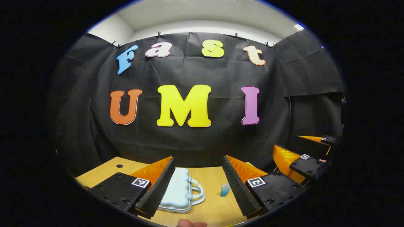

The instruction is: First open the suitcase, pack the skin care products into it, and then close the suitcase.

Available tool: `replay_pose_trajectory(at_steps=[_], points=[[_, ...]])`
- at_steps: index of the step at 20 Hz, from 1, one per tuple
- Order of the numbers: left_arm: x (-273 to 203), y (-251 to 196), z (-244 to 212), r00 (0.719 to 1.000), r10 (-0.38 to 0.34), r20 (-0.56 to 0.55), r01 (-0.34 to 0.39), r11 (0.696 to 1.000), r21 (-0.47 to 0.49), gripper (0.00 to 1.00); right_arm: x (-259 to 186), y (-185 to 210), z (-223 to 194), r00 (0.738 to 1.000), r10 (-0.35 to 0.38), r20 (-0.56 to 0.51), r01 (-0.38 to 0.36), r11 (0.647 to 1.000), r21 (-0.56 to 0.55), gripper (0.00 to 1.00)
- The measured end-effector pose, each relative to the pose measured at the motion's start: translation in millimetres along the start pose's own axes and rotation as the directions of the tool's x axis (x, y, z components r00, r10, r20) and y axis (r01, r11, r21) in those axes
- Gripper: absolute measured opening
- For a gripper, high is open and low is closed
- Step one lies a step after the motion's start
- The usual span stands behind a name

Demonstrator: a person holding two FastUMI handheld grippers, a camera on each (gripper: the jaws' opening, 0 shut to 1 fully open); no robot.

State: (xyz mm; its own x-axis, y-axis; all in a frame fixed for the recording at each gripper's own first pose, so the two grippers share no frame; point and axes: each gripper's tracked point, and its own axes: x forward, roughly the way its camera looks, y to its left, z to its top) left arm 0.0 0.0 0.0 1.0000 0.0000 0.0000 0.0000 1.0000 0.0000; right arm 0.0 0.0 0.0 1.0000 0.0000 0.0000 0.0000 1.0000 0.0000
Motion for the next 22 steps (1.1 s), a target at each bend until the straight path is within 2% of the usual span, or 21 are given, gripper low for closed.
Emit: replay_pose_trajectory(at_steps=[6,10,13,16,22], points=[[9.9,-16.9,1.1,0.999,0.046,-0.008,-0.045,0.999,0.007,0.96,18.7,-15.3,-1.0,0.999,0.034,0.011,-0.034,0.999,0.029,0.8],[11.5,-21.1,3.9,0.997,0.083,0.01,-0.083,0.996,0.026,0.96,19.9,-15.4,-6.8,0.996,0.09,0.019,-0.09,0.996,0.019,0.8],[17.9,-24.3,0.8,0.998,0.057,-0.003,-0.057,0.998,0.025,0.96,25.6,-11.4,-12.6,0.993,0.116,0.0,-0.116,0.992,0.051,0.8],[26.0,-20.8,2.8,0.999,0.048,-0.002,-0.048,0.997,0.061,0.96,34.6,-12.6,-19.5,0.995,0.094,-0.022,-0.093,0.995,0.046,0.8],[34.7,-19.8,-3.0,0.999,0.031,-0.02,-0.03,0.998,0.053,0.96,43.4,-12.1,-27.0,0.996,0.071,-0.047,-0.069,0.997,0.047,0.79]])
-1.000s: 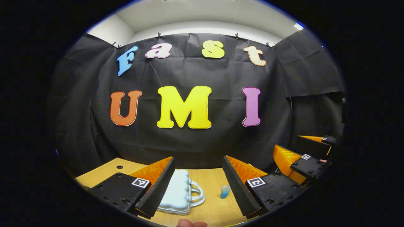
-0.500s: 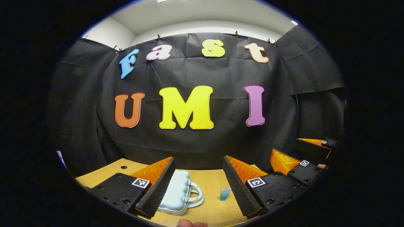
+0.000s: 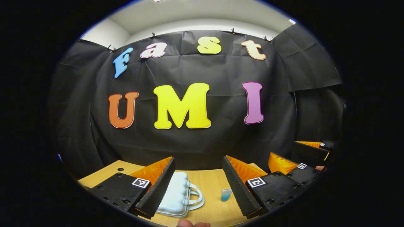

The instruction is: First open the suitcase, pack the skin care products into it, and then close the suitcase.

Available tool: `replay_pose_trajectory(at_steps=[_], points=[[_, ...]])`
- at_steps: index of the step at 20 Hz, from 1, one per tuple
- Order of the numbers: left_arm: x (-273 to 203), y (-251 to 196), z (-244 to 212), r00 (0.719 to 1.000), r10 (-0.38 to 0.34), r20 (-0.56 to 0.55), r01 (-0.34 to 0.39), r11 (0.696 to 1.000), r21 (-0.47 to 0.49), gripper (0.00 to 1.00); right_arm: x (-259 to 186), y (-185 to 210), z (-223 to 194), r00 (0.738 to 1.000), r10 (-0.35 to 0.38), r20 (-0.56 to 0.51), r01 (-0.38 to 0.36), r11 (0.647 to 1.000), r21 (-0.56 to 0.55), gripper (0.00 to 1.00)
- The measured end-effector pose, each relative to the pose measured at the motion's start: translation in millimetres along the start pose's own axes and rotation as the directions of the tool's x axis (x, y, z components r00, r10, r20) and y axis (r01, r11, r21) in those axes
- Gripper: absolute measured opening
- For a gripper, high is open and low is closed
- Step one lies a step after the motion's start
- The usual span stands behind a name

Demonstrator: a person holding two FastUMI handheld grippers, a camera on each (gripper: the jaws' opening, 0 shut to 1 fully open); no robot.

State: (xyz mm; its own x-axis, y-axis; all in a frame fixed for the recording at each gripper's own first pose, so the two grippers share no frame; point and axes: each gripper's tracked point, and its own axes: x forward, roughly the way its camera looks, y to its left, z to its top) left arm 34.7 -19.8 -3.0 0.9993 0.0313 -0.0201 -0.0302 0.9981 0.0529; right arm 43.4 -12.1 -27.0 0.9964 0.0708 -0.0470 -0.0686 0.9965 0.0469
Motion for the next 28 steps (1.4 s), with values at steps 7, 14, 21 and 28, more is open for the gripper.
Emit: replay_pose_trajectory(at_steps=[7,14,21,28], points=[[2.7,12.5,-13.4,1.0,-0.007,-0.024,0.008,1.0,0.007,0.96,-0.1,-8.2,0.7,0.999,-0.033,0.004,0.033,0.999,-0.023,0.8],[6.3,8.3,-49.5,0.989,-0.078,-0.124,0.086,0.994,0.061,0.96,-4.4,-28.9,-10.9,0.997,-0.076,-0.031,0.074,0.996,-0.053,0.8],[5.5,-2.8,-50.6,0.989,-0.083,-0.123,0.091,0.994,0.058,0.97,-4.3,-24.8,-21.9,0.996,-0.063,-0.058,0.06,0.997,-0.043,0.8],[16.2,-5.7,-104.4,0.958,-0.17,-0.23,0.236,0.924,0.302,0.99,-9.0,-49.0,-32.4,0.993,-0.091,-0.07,0.085,0.993,-0.084,0.8]])
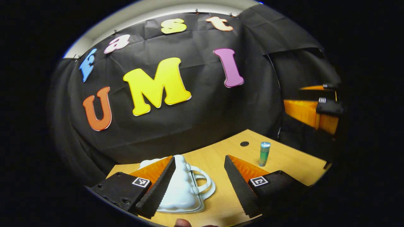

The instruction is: First open the suitcase, pack the skin care products into it, and then close the suitcase.

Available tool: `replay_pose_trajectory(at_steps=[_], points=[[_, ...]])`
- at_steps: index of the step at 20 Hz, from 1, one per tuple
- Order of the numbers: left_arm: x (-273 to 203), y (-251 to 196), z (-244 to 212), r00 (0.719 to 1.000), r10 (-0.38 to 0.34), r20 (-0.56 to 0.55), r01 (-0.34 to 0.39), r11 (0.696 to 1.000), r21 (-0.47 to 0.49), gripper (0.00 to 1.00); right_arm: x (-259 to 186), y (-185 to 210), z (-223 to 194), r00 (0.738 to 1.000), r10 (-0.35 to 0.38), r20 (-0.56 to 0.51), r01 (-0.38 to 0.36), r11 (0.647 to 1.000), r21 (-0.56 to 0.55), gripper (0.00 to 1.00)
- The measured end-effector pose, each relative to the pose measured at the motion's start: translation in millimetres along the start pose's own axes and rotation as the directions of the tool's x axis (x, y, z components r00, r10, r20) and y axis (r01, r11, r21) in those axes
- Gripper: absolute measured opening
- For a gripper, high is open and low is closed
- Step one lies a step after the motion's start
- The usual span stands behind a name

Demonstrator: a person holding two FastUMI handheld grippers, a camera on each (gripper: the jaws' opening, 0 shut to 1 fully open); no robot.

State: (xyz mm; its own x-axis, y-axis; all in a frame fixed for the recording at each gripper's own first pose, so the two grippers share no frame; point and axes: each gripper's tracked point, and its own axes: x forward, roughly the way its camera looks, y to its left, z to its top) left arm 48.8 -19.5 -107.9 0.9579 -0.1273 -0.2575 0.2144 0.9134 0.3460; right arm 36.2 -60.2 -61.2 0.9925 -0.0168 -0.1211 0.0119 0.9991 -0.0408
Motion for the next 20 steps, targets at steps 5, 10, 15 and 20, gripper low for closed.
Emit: replay_pose_trajectory(at_steps=[5,10,15,20], points=[[22.9,-5.3,-56.6,0.984,-0.003,-0.176,0.039,0.979,0.201,0.94,-3.1,-29.1,-20.9,0.997,-0.053,-0.047,0.053,0.999,-0.002,0.8],[44.1,-9.2,-98.1,0.959,0.011,-0.283,0.102,0.919,0.381,0.93,-3.4,-52.6,-33.6,0.992,-0.094,-0.084,0.095,0.995,0.005,0.8],[68.2,-8.4,-131.8,0.928,0.023,-0.372,0.166,0.868,0.468,0.91,-3.6,-60.8,-37.7,0.989,-0.116,-0.097,0.117,0.993,-0.002,0.8],[84.3,-17.1,-150.7,0.897,0.025,-0.441,0.237,0.815,0.528,0.73,-4.2,-63.0,-44.6,0.986,-0.124,-0.113,0.124,0.992,-0.011,0.8]])
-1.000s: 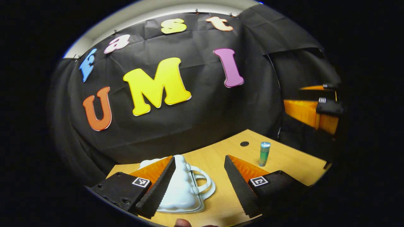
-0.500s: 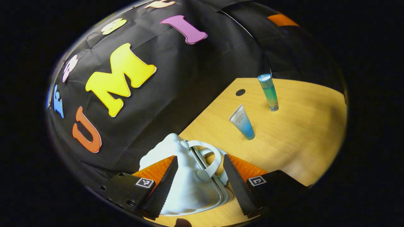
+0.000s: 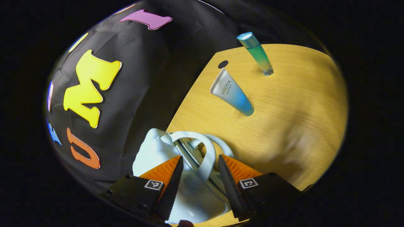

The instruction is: First open the suitcase, pack the skin care products into it, and then close the suitcase.

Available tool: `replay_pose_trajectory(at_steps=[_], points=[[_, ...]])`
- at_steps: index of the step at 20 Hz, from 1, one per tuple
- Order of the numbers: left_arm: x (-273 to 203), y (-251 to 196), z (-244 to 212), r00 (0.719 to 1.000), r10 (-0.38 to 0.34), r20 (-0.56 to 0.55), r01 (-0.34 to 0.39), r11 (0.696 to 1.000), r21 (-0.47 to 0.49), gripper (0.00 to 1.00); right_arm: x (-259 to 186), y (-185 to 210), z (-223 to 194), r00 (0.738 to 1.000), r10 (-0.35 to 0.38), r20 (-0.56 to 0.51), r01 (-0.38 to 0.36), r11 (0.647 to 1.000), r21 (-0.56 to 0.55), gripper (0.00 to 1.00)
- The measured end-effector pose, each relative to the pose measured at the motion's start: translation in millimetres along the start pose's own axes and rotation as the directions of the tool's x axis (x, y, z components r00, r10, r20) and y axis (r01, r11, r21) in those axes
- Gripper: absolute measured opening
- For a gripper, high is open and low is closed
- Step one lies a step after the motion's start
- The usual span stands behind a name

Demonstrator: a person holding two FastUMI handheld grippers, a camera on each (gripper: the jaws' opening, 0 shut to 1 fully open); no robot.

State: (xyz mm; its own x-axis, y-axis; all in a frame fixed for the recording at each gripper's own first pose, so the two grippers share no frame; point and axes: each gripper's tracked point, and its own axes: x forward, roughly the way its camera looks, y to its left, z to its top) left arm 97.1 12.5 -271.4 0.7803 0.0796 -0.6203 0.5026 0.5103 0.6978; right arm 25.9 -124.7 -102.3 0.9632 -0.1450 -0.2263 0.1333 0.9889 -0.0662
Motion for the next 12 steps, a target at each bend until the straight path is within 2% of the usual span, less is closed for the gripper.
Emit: replay_pose_trajectory(at_steps=[4,5,6,8,11,12], points=[[8.4,-5.5,-3.7,0.999,-0.01,-0.048,0.013,0.998,0.062,0.61,-0.9,-5.9,-4.2,1.0,-0.018,-0.009,0.018,1.0,0.014,0.8],[10.6,-5.8,-3.0,0.999,-0.015,-0.049,0.019,0.997,0.077,0.62,-2.2,-7.3,-5.6,1.0,-0.02,-0.014,0.02,1.0,0.015,0.8],[12.9,-6.5,-4.6,0.998,-0.02,-0.061,0.025,0.996,0.088,0.51,-2.7,-6.7,-8.6,1.0,-0.02,-0.021,0.02,1.0,0.015,0.8],[13.7,-4.3,-6.3,0.997,-0.017,-0.072,0.024,0.994,0.105,0.38,-4.7,-7.5,-10.2,0.999,-0.025,-0.027,0.026,0.999,0.021,0.8],[9.8,-3.8,-0.8,0.998,-0.008,-0.065,0.015,0.994,0.108,0.3,-8.8,-6.6,-8.4,0.999,-0.027,-0.021,0.028,0.999,0.02,0.8],[8.2,-3.4,0.2,0.998,-0.008,-0.061,0.015,0.995,0.103,0.25,-10.4,-5.8,-8.2,1.0,-0.025,-0.019,0.025,1.0,0.018,0.8]])
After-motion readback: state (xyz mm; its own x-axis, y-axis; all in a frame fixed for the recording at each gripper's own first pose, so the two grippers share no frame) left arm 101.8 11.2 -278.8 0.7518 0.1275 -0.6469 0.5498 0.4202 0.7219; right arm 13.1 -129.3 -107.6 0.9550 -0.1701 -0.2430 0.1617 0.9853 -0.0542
